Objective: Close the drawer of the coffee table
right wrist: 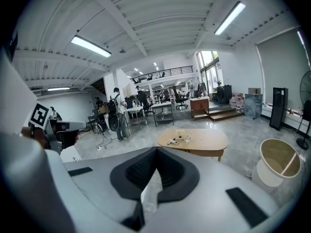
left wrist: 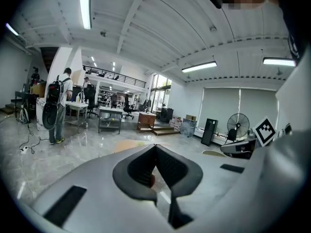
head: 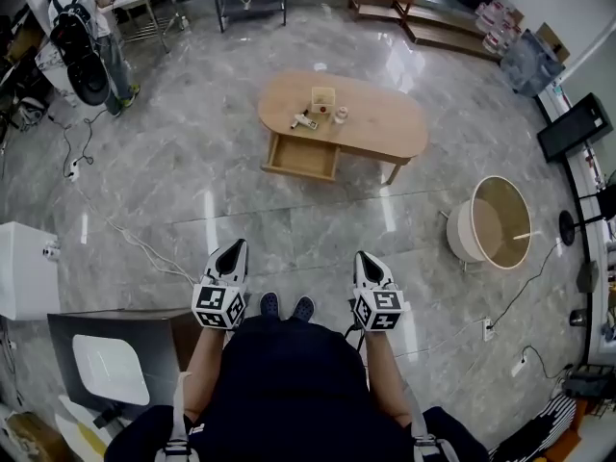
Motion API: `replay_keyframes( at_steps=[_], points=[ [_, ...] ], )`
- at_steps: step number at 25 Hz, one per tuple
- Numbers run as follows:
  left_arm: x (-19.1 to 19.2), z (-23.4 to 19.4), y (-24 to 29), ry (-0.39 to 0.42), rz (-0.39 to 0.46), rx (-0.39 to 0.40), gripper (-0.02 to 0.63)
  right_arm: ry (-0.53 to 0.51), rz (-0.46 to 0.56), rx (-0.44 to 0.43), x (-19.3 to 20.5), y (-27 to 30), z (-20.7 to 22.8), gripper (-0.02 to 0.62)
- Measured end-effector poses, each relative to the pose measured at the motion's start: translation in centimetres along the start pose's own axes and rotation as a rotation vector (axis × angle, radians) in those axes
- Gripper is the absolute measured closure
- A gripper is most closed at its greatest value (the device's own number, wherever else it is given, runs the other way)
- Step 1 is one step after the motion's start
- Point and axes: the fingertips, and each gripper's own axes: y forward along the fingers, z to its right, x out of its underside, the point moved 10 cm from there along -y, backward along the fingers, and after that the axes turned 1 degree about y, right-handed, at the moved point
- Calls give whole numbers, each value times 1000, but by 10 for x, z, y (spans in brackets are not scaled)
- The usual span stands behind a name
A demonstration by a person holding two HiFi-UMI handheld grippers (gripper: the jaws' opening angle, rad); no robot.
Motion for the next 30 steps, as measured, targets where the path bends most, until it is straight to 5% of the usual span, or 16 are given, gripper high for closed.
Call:
replay_keyframes(
  at_steps=[4,13,30],
  points=[
    [1,14,1,9,3,-7,581,56,12,-48,3,-3,13,569],
    [2,28,0,6,14,-26,581,9,-2,-41,2,-3,31,569],
    [12,0,35,-23,36,-48,581,31,-5,-48,-3,45,40,569]
  ],
)
